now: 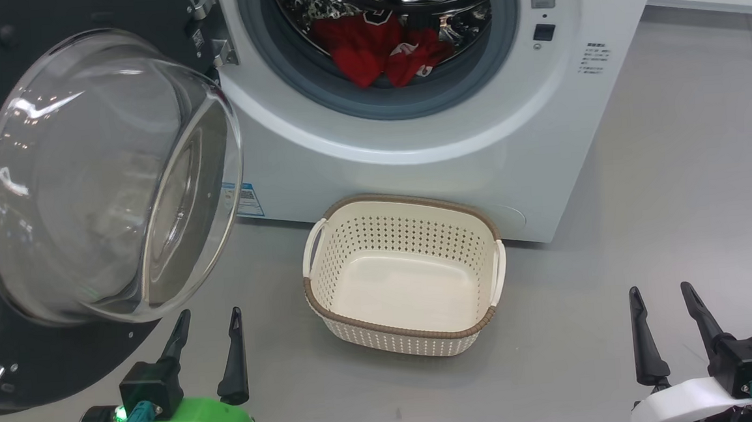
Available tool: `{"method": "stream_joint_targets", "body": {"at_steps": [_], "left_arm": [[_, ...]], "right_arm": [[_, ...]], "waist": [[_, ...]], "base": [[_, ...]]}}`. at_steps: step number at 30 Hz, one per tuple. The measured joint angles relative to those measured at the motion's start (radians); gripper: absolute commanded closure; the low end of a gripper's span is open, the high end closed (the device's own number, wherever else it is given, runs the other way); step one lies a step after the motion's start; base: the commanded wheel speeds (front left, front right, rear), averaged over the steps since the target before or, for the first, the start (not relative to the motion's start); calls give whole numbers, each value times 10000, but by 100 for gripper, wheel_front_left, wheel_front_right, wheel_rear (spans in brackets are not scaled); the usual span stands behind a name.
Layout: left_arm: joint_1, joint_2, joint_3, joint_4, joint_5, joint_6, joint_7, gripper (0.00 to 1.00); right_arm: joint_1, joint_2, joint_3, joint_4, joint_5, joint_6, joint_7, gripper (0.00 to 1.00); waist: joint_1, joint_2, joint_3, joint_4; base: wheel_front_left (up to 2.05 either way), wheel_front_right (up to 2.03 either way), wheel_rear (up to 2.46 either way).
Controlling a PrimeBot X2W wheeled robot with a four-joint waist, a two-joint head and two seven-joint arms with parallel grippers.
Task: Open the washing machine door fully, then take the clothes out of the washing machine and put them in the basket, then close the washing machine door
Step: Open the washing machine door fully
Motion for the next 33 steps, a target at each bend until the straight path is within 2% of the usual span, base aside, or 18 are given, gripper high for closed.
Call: {"method": "stream_joint_targets", "body": {"at_steps": [22, 33], "left_arm": [[195, 10, 48, -362, 38, 119, 267, 0], [248, 82, -167, -422, 236, 188, 384, 0]], "right_arm": [[10, 46, 167, 21, 0, 10, 0, 0], [180, 98, 21, 6, 6, -12, 0, 0]], "waist": [[0, 0, -276, -1684], [0, 0, -360, -2091]], "base": [[0, 0, 0], [0, 0, 0]]}}
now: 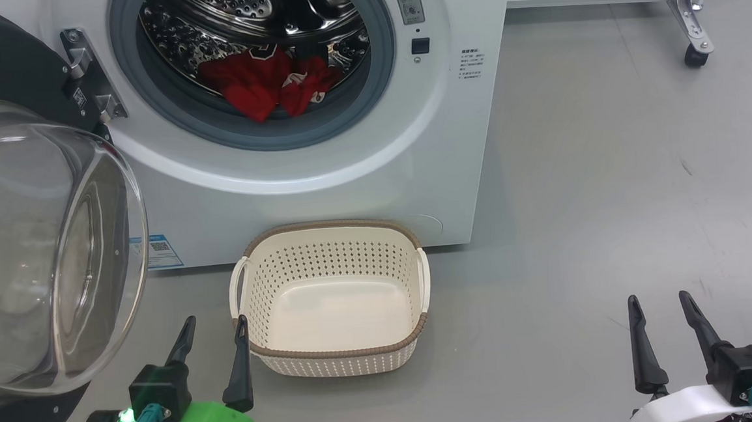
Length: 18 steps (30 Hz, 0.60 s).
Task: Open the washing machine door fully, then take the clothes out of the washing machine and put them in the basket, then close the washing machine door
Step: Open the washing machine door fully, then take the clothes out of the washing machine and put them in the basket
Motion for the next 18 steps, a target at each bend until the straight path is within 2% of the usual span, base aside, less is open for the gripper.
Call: {"method": "stream_joint_targets", "body": {"at_steps": [18], "left_arm": [[97, 88, -157, -142, 0, -2, 251, 0]], "right_arm": [[47, 38, -12, -71, 13, -4, 0, 0]], "waist": [[0, 0, -47, 4]], "base": [[0, 0, 0]]}}
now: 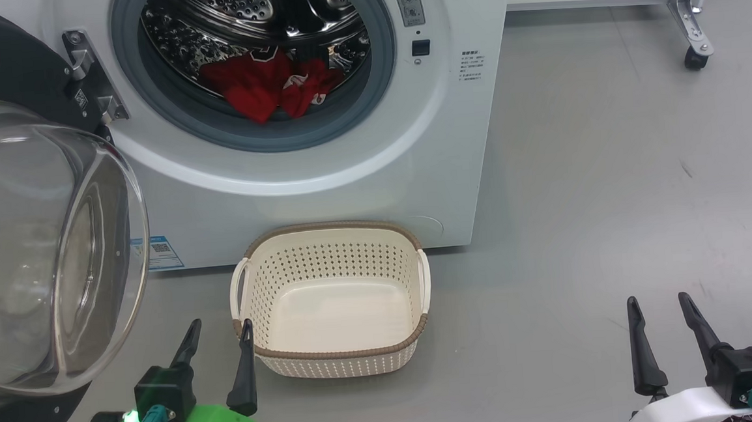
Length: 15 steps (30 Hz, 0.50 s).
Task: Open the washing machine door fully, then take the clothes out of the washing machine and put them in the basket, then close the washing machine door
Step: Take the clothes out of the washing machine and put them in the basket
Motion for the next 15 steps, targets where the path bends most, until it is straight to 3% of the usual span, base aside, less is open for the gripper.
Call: {"method": "stream_joint_targets", "body": {"at_steps": [15], "left_arm": [[6, 2, -8, -228, -15, -8, 54, 0]], "right_arm": [[84, 12, 2, -59, 0, 0, 0, 0]], "waist": [[0, 0, 74, -50]], "base": [[14, -14, 0]]}}
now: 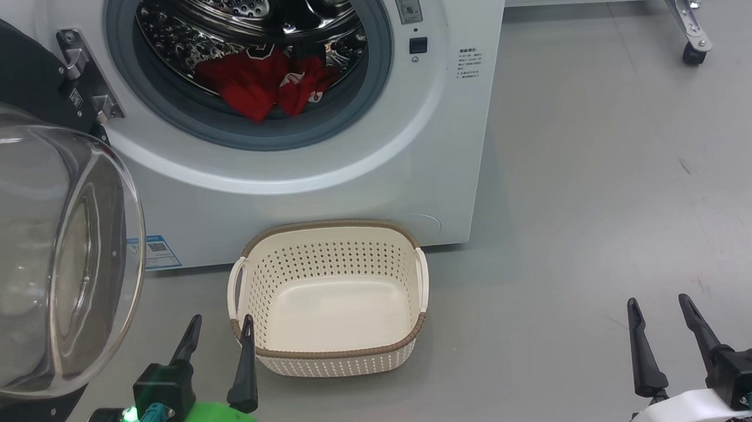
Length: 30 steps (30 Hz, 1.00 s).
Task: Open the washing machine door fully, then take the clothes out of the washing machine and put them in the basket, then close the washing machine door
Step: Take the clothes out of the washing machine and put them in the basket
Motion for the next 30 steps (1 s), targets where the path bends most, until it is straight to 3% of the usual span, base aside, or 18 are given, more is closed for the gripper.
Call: {"method": "stream_joint_targets", "body": {"at_steps": [30], "left_arm": [[0, 35, -25, -157, 92, 19, 4, 0]], "right_arm": [[0, 23, -15, -50, 0, 2, 0, 0]], "waist": [[0, 0, 119, -48]], "base": [[90, -90, 0]]}}
